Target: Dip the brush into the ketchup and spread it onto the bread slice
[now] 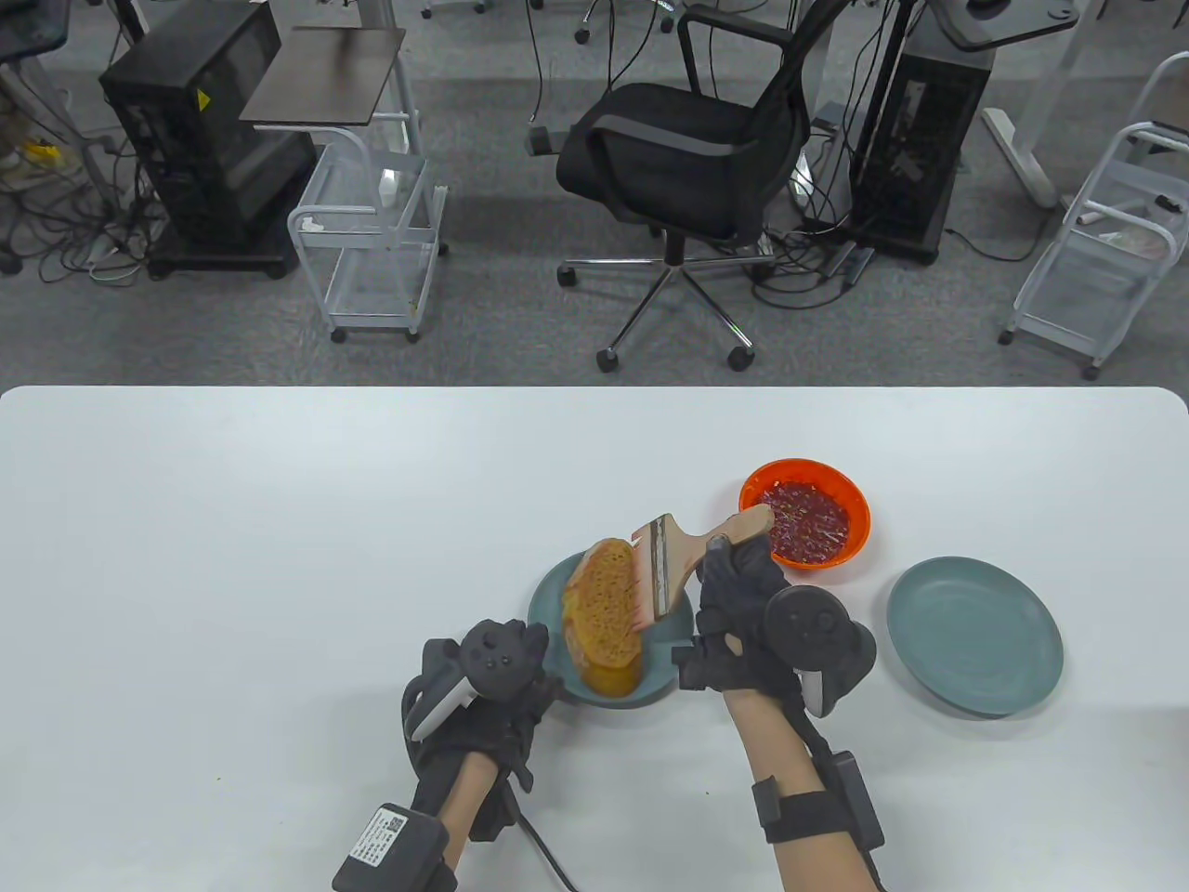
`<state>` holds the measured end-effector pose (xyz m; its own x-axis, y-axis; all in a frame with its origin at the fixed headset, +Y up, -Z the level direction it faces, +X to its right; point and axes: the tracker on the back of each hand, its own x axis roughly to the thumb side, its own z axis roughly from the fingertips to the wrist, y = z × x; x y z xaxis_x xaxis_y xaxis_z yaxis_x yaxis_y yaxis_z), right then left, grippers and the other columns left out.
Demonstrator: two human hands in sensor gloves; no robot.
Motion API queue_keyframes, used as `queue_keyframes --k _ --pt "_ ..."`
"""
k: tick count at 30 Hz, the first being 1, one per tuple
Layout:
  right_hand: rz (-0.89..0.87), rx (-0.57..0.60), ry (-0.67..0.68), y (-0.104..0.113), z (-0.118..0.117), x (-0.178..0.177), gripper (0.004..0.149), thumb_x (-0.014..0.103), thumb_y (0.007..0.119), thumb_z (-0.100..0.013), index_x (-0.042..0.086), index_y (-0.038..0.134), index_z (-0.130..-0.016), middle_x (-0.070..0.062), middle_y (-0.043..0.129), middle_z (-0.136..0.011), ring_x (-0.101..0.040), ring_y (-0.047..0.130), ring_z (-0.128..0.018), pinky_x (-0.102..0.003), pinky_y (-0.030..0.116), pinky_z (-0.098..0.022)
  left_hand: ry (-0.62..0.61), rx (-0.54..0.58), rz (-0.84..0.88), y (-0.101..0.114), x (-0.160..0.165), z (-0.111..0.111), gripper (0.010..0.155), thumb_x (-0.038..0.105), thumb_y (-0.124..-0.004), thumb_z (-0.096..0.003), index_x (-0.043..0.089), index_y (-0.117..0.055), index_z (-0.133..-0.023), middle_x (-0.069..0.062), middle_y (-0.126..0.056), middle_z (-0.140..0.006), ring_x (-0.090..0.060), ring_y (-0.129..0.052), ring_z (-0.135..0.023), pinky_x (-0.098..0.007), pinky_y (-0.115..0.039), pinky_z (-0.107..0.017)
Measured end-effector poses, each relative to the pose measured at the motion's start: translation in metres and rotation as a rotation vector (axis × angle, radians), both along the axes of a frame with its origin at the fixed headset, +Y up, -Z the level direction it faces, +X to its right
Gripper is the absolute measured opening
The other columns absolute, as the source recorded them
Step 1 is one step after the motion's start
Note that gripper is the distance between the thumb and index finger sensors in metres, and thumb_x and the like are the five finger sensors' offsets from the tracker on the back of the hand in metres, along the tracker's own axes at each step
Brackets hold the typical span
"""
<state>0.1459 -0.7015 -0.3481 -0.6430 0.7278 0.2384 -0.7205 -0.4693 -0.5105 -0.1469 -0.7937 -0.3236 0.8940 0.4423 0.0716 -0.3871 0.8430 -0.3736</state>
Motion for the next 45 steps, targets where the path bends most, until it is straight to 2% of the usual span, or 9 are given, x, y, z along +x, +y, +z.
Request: queue_keyframes --k 6,9,16,21,26,32,35,39,45 --pt "-0.171 -0.084 0.110 -0.012 -0.003 -0.021 0.052 0.026 0.081 -0.053 -0.010 0.071 -0.088 -0.032 0.092 -0.063 -0.036 0.114 -0.034 -0.034 0.102 -0.019 0.013 -0.005 0.010 -0.001 0.000 0.002 0.062 0.046 -0.062 -0.0649 0.020 -0.041 -0.116 -0.012 -0.032 -0.119 -0.042 -0.016 -0.105 -0.062 -0.025 -0.068" --pt "-0.138 -0.127 0.068 -0.016 -0.007 -0.015 0.052 0.026 0.081 -0.053 -0.011 0.072 -0.088 -0.032 0.092 -0.063 -0.036 0.114 -0.034 -0.034 0.102 -0.019 0.013 -0.002 0.007 -0.001 0.000 0.002 0.062 0.046 -0.062 -0.0649 0.020 -0.041 -0.117 -0.013 -0.032 -0.119 -0.042 -0.016 -0.105 -0.062 -0.025 -0.068" --pt "-0.130 -0.062 -0.031 -0.013 -0.010 0.015 0.052 0.026 0.079 -0.053 -0.009 0.069 -0.090 -0.031 0.090 -0.066 -0.036 0.113 -0.038 -0.035 0.101 -0.022 0.012 -0.008 0.013 -0.001 -0.001 0.001 0.062 0.046 -0.062 -0.0649 0.020 -0.040 -0.116 -0.012 -0.033 -0.119 -0.042 -0.017 -0.105 -0.061 -0.026 -0.069" --pt "-0.275 -0.140 0.096 -0.023 -0.011 -0.005 0.052 0.026 0.079 -0.053 -0.009 0.069 -0.090 -0.032 0.090 -0.066 -0.038 0.112 -0.039 -0.036 0.101 -0.022 0.009 -0.010 0.018 -0.001 -0.001 0.001 0.062 0.046 -0.063 -0.0650 0.020 -0.041 -0.116 -0.011 -0.034 -0.119 -0.041 -0.019 -0.106 -0.060 -0.027 -0.069" --pt "-0.181 -0.140 0.098 -0.021 -0.014 -0.004 0.052 0.025 0.079 -0.053 -0.009 0.069 -0.090 -0.032 0.090 -0.066 -0.038 0.112 -0.038 -0.036 0.101 -0.022 0.008 -0.014 0.019 -0.001 -0.001 0.001 0.062 0.046 -0.063 -0.0649 0.020 -0.041 -0.116 -0.011 -0.034 -0.119 -0.042 -0.020 -0.106 -0.061 -0.028 -0.069" --pt "-0.058 -0.006 -0.021 -0.006 -0.009 0.021 0.051 0.026 0.078 -0.053 -0.008 0.069 -0.090 -0.031 0.090 -0.067 -0.037 0.112 -0.039 -0.036 0.101 -0.023 0.007 -0.013 0.016 -0.001 0.000 0.001 0.062 0.046 -0.062 -0.0649 0.020 -0.040 -0.116 -0.011 -0.034 -0.119 -0.042 -0.021 -0.106 -0.061 -0.028 -0.069" --pt "-0.229 -0.065 0.090 -0.012 -0.010 0.008 0.051 0.026 0.079 -0.053 -0.009 0.069 -0.090 -0.032 0.090 -0.067 -0.038 0.112 -0.039 -0.036 0.101 -0.023 0.005 -0.013 0.016 -0.001 0.000 0.001 0.062 0.047 -0.062 -0.0649 0.020 -0.040 -0.116 -0.011 -0.034 -0.119 -0.042 -0.021 -0.106 -0.061 -0.028 -0.069" --pt "-0.231 -0.175 0.197 -0.022 -0.013 -0.015 0.051 0.024 0.079 -0.053 -0.011 0.070 -0.089 -0.034 0.090 -0.065 -0.040 0.112 -0.038 -0.038 0.100 -0.022 0.010 -0.015 0.013 -0.001 0.001 0.002 0.062 0.046 -0.062 -0.0650 0.019 -0.040 -0.116 -0.012 -0.035 -0.119 -0.043 -0.023 -0.106 -0.062 -0.030 -0.069" --pt "-0.098 -0.066 0.033 -0.014 -0.013 0.006 0.051 0.024 0.079 -0.053 -0.011 0.070 -0.089 -0.033 0.090 -0.065 -0.039 0.112 -0.038 -0.038 0.101 -0.022 0.008 -0.018 0.021 -0.001 0.000 0.002 0.062 0.046 -0.062 -0.0649 0.020 -0.040 -0.116 -0.011 -0.035 -0.119 -0.043 -0.024 -0.106 -0.062 -0.031 -0.069"
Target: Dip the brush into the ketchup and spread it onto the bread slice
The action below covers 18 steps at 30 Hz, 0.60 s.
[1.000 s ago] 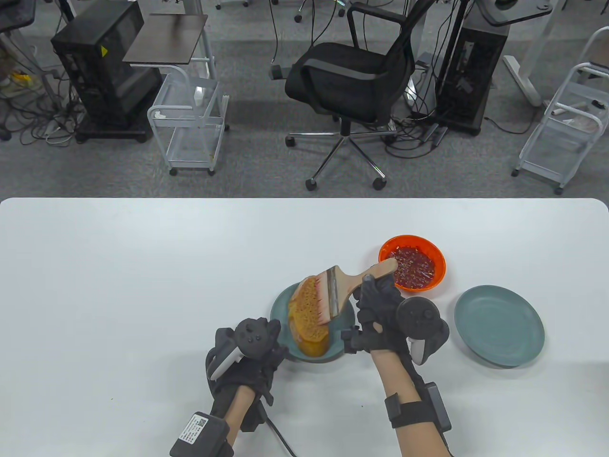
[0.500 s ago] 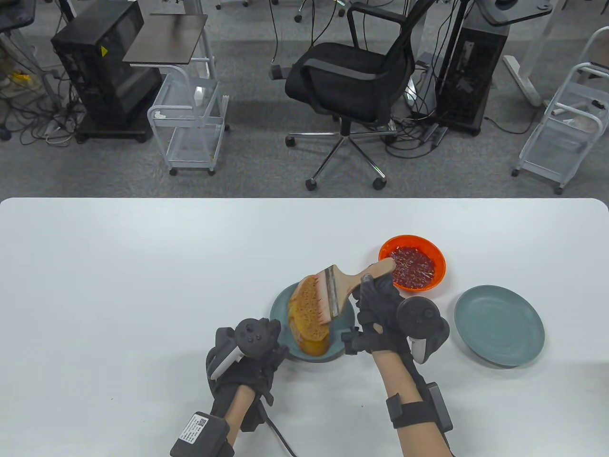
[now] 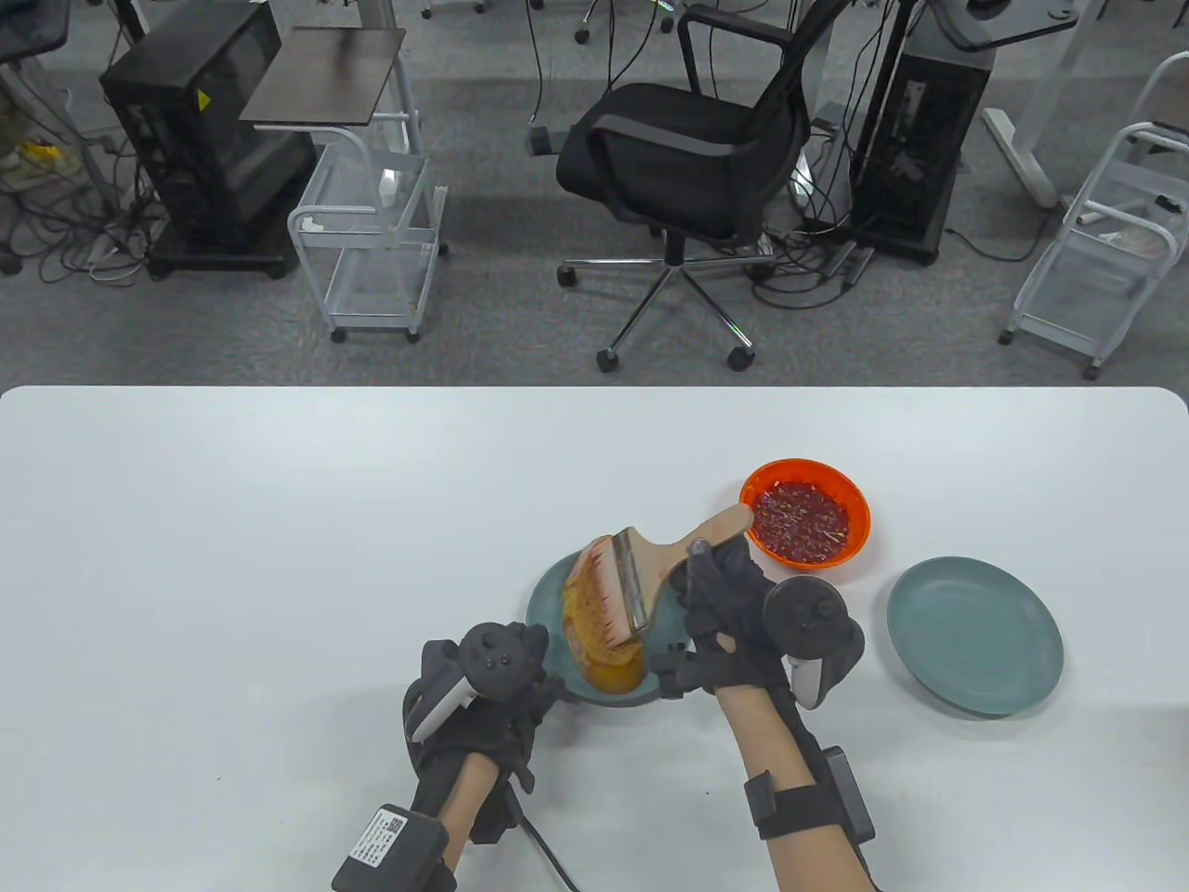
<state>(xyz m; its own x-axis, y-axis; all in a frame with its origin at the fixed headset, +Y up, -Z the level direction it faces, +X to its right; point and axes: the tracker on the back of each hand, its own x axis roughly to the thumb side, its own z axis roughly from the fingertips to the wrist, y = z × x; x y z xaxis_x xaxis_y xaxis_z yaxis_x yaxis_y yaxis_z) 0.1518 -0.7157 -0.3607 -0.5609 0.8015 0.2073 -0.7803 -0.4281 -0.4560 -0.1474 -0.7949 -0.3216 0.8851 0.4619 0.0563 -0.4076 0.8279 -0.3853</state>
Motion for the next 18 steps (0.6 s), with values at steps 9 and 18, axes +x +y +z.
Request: queue_keyframes --k 9,18 --pt "-0.187 -0.078 0.081 -0.008 -0.001 -0.015 0.051 0.024 0.079 -0.053 -0.010 0.070 -0.090 -0.033 0.090 -0.065 -0.039 0.112 -0.039 -0.038 0.101 -0.022 -0.003 -0.003 -0.001 0.000 0.000 0.000 0.062 0.047 -0.062 -0.0650 0.020 -0.040 -0.116 -0.011 -0.035 -0.119 -0.043 -0.024 -0.106 -0.062 -0.031 -0.069" --pt "-0.102 -0.001 -0.067 -0.005 -0.001 0.008 0.051 0.024 0.079 -0.053 -0.009 0.070 -0.090 -0.033 0.090 -0.066 -0.040 0.112 -0.039 -0.038 0.101 -0.023 -0.008 -0.009 0.005 0.000 0.000 0.000 0.062 0.046 -0.062 -0.0650 0.021 -0.039 -0.116 -0.011 -0.035 -0.119 -0.043 -0.024 -0.107 -0.062 -0.031 -0.069"
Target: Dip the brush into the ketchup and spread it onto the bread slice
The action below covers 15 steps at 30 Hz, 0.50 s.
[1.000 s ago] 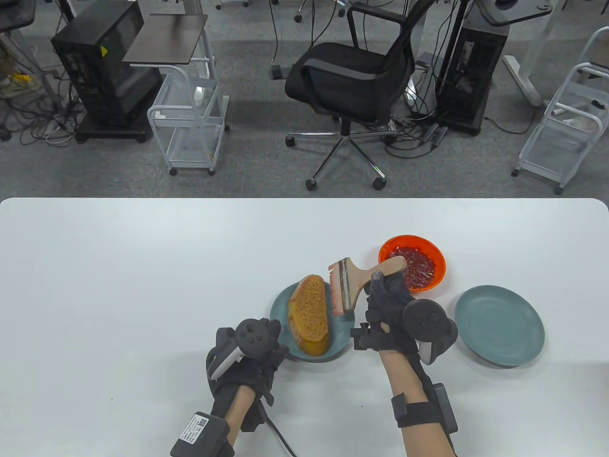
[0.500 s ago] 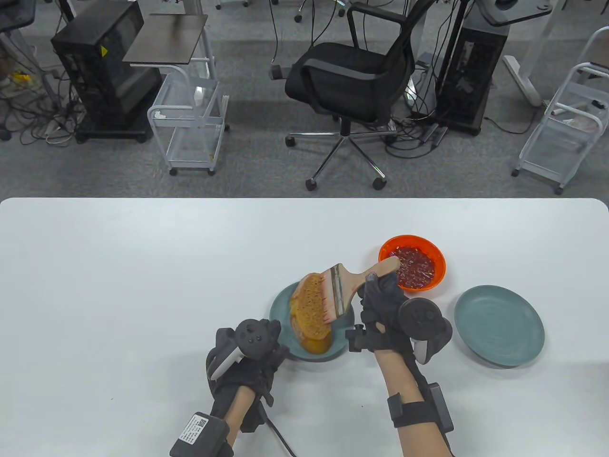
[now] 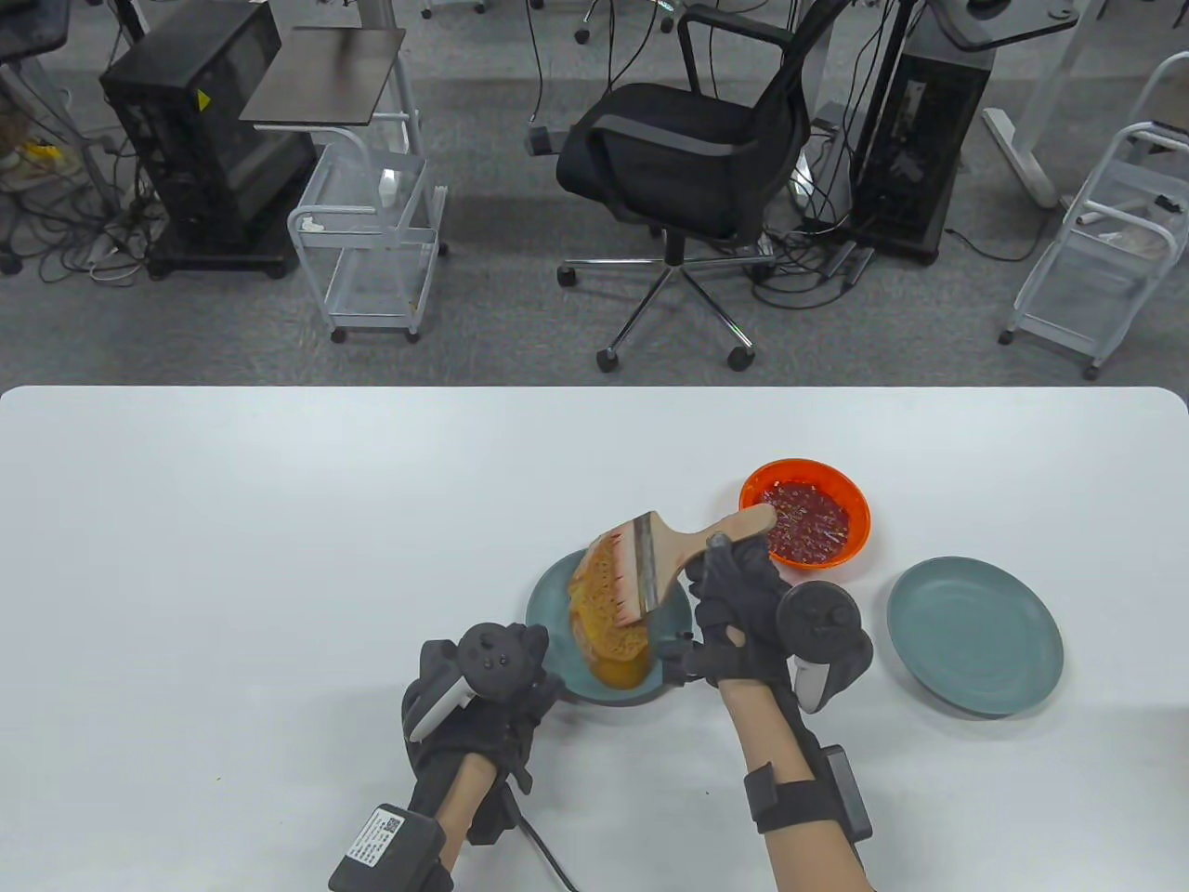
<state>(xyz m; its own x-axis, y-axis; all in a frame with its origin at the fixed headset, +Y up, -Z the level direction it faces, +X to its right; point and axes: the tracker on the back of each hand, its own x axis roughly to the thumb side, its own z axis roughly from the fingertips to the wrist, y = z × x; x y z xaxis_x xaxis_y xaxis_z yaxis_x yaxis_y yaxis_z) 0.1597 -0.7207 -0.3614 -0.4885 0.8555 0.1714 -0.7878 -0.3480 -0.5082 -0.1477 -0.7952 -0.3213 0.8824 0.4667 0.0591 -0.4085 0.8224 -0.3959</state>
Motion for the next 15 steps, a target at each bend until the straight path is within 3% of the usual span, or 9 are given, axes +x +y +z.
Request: queue_keyframes --k 5,8,13,15 --pt "-0.154 -0.037 0.038 -0.007 -0.001 0.002 0.051 0.024 0.080 -0.053 -0.012 0.071 -0.088 -0.035 0.091 -0.064 -0.041 0.113 -0.038 -0.038 0.102 -0.021 -0.002 0.000 -0.006 0.000 0.000 0.000 0.062 0.047 -0.062 -0.0650 0.020 -0.039 -0.116 -0.011 -0.035 -0.119 -0.043 -0.023 -0.106 -0.062 -0.031 -0.069" --pt "-0.273 -0.142 0.129 -0.020 -0.005 -0.013 0.052 0.022 0.079 -0.053 -0.015 0.070 -0.088 -0.039 0.088 -0.065 -0.045 0.111 -0.039 -0.041 0.101 -0.021 -0.001 0.001 -0.008 0.000 0.000 0.000 0.062 0.047 -0.062 -0.0650 0.020 -0.039 -0.116 -0.011 -0.035 -0.119 -0.042 -0.023 -0.106 -0.061 -0.030 -0.069" --pt "-0.232 -0.131 0.101 -0.020 -0.006 -0.008 0.052 0.022 0.080 -0.053 -0.014 0.070 -0.089 -0.038 0.089 -0.066 -0.045 0.111 -0.039 -0.041 0.101 -0.022 -0.001 0.002 -0.007 0.000 0.000 0.000 0.062 0.047 -0.062 -0.0649 0.021 -0.039 -0.116 -0.011 -0.034 -0.119 -0.043 -0.023 -0.106 -0.062 -0.030 -0.069" --pt "-0.155 -0.059 0.033 -0.013 -0.004 0.005 0.052 0.023 0.080 -0.053 -0.013 0.070 -0.089 -0.038 0.089 -0.066 -0.045 0.111 -0.040 -0.041 0.102 -0.022 0.000 0.001 -0.005 0.000 0.000 0.001 0.062 0.047 -0.062 -0.0650 0.021 -0.039 -0.116 -0.010 -0.034 -0.119 -0.043 -0.022 -0.106 -0.062 -0.029 -0.069"
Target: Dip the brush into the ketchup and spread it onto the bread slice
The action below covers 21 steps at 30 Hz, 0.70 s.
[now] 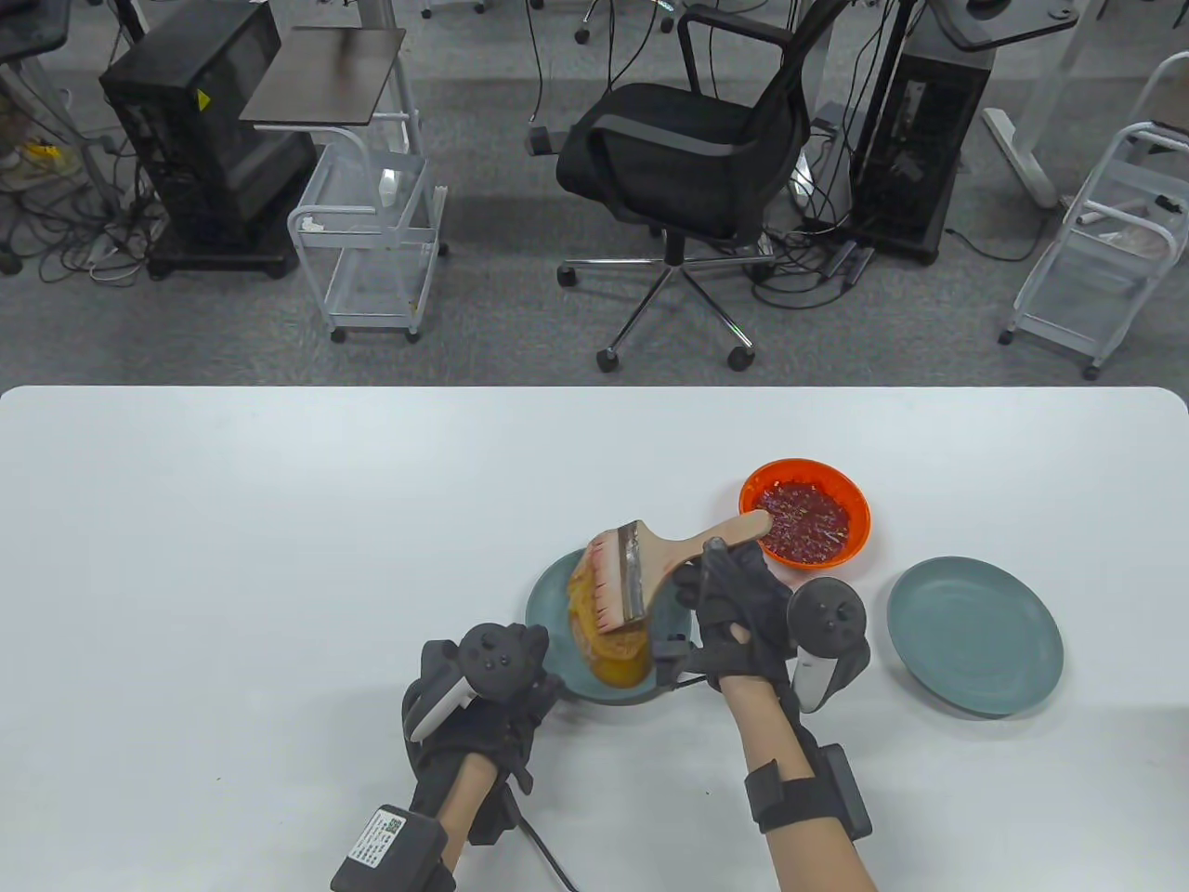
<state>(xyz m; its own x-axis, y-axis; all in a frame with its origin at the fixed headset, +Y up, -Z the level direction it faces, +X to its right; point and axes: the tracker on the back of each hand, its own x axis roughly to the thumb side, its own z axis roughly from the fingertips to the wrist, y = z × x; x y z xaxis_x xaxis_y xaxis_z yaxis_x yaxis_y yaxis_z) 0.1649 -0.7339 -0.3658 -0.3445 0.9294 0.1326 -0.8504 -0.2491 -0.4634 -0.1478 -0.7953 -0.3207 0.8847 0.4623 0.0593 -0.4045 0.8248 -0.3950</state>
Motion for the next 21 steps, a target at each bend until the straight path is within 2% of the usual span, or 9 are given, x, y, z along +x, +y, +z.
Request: queue_keyframes --k 4,6,9,12,17,21 --pt "0.046 0.062 -0.050 0.009 0.004 0.012 0.051 0.024 0.079 -0.053 -0.013 0.070 -0.088 -0.036 0.089 -0.066 -0.043 0.112 -0.041 -0.039 0.102 -0.023 -0.001 -0.002 -0.006 0.000 0.001 0.000 0.062 0.047 -0.061 -0.0652 0.021 -0.038 -0.116 -0.011 -0.034 -0.119 -0.043 -0.023 -0.106 -0.061 -0.029 -0.069" --pt "-0.006 0.050 -0.004 0.007 0.004 0.007 0.052 0.024 0.079 -0.053 -0.012 0.070 -0.089 -0.036 0.089 -0.066 -0.043 0.111 -0.042 -0.039 0.102 -0.024 -0.003 -0.001 -0.005 0.000 0.001 0.000 0.062 0.047 -0.061 -0.0652 0.020 -0.038 -0.116 -0.013 -0.039 -0.118 -0.042 -0.032 -0.107 -0.058 -0.033 -0.070" --pt "-0.117 -0.020 0.085 -0.004 0.002 -0.011 0.052 0.023 0.079 -0.053 -0.012 0.069 -0.090 -0.036 0.088 -0.068 -0.044 0.111 -0.042 -0.040 0.101 -0.025 -0.004 -0.001 -0.004 0.000 0.001 0.000 0.062 0.047 -0.062 -0.0651 0.020 -0.038 -0.116 -0.013 -0.041 -0.118 -0.041 -0.033 -0.107 -0.058 -0.033 -0.070" --pt "-0.090 -0.035 0.120 -0.007 0.001 -0.023 0.051 0.023 0.079 -0.053 -0.012 0.069 -0.090 -0.037 0.088 -0.068 -0.045 0.110 -0.043 -0.041 0.101 -0.025 -0.005 0.002 -0.009 0.000 0.001 0.000 0.062 0.047 -0.062 -0.0650 0.020 -0.038 -0.116 -0.013 -0.041 -0.118 -0.042 -0.033 -0.107 -0.058 -0.033 -0.070" --pt "-0.040 -0.021 0.066 -0.004 0.000 -0.015 0.051 0.022 0.079 -0.053 -0.013 0.070 -0.089 -0.037 0.088 -0.067 -0.045 0.110 -0.042 -0.041 0.101 -0.024 -0.012 -0.004 -0.013 0.000 0.001 0.000 0.063 0.046 -0.063 -0.0649 0.020 -0.036 -0.116 -0.013 -0.040 -0.118 -0.042 -0.033 -0.106 -0.059 -0.034 -0.070" --pt "0.063 0.045 -0.030 0.004 0.002 0.005 0.051 0.023 0.079 -0.053 -0.012 0.070 -0.089 -0.036 0.089 -0.066 -0.043 0.111 -0.041 -0.040 0.102 -0.023 -0.012 -0.004 -0.018 0.000 0.002 0.001 0.063 0.046 -0.062 -0.0651 0.020 -0.036 -0.116 -0.013 -0.040 -0.118 -0.041 -0.033 -0.107 -0.059 -0.036 -0.070"
